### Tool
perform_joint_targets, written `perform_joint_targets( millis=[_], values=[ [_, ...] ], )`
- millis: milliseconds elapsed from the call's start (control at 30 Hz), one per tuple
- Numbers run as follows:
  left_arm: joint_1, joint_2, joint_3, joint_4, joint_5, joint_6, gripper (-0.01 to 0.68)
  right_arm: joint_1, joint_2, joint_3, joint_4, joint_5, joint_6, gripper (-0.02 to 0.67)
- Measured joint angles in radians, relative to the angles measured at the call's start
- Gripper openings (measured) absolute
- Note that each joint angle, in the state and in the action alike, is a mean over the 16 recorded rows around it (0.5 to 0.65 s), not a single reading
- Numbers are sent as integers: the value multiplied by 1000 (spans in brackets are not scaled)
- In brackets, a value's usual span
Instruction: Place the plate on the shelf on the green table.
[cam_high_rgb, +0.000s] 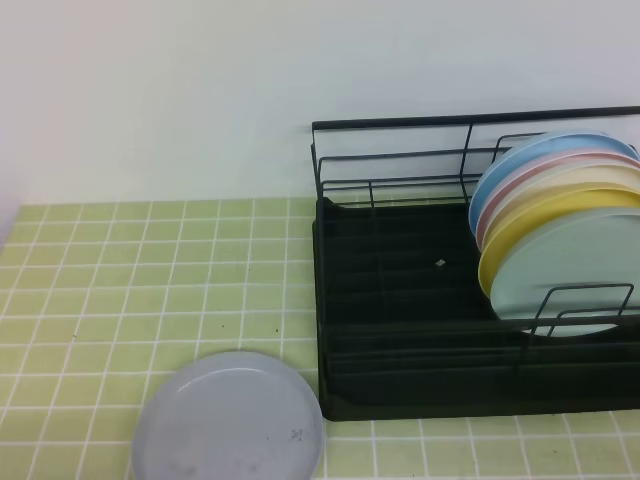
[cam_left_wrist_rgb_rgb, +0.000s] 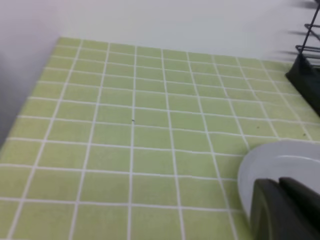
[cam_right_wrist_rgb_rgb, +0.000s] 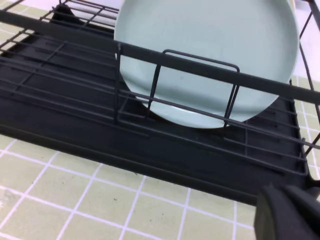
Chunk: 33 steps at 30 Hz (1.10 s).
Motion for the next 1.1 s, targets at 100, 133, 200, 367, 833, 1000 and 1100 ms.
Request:
perform_joint_targets(
  millis=[100, 133, 200, 367, 833, 1000, 1100],
  values=[
    [0, 0, 0, -14, -6, 0, 0, 0, 0, 0, 18, -3, 1, -4],
    [0, 0, 0, -18, -10, 0, 0, 0, 0, 0, 25, -5, 1, -4],
    [0, 0, 0, -24, -19, 0, 0, 0, 0, 0, 40, -13, 1, -4],
    [0, 0, 0, -44, -50, 0, 0, 0, 0, 0, 116, -59, 2, -4],
    [0, 0, 0, -276, -143, -17, 0, 0, 0, 0, 739, -244, -11, -4],
    [0, 0, 0, -410, -153, -28, 0, 0, 0, 0, 935, -269, -30, -4],
    [0, 0, 0, -481, -156, -38, 0, 0, 0, 0, 1006, -273, -42, -4]
  ],
)
